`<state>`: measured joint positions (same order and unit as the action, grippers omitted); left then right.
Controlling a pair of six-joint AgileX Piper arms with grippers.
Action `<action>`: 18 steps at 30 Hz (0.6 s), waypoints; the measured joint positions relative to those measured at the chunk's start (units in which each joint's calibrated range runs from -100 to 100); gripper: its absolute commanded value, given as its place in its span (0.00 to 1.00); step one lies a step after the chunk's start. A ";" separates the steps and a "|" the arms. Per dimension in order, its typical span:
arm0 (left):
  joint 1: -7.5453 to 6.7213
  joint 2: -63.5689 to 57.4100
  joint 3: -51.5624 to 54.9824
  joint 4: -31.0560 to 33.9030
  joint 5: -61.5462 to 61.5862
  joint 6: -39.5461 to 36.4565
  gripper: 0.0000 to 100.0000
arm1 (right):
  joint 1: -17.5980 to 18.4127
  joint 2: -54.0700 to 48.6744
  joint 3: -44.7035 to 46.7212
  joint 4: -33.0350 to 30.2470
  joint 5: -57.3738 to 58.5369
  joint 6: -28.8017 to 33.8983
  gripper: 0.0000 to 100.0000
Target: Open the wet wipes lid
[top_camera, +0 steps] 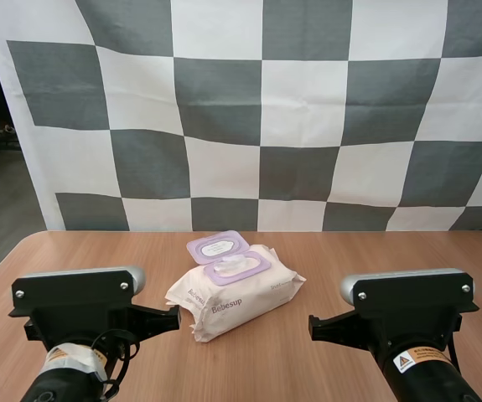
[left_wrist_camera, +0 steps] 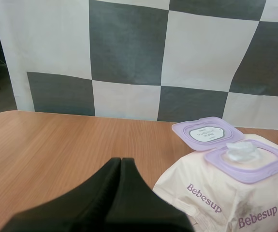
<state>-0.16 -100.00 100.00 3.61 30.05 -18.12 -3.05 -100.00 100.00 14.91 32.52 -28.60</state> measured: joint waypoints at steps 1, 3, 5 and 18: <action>0.00 0.00 0.00 0.00 0.00 0.00 0.00 | 0.00 0.00 0.00 0.00 0.00 0.00 0.00; 0.00 0.00 0.00 0.00 0.00 0.00 0.00 | 0.00 0.00 0.00 0.00 0.00 0.00 0.00; 0.00 0.00 0.00 0.00 0.00 0.00 0.00 | 0.00 0.00 0.00 0.00 -0.13 0.00 0.00; 0.00 0.00 0.00 0.00 0.00 0.00 0.00 | 0.00 0.00 0.00 -6.78 -1.27 0.00 0.00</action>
<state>-0.16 -100.00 100.00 3.61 30.05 -18.12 -3.05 -100.00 100.00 8.13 31.25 -28.60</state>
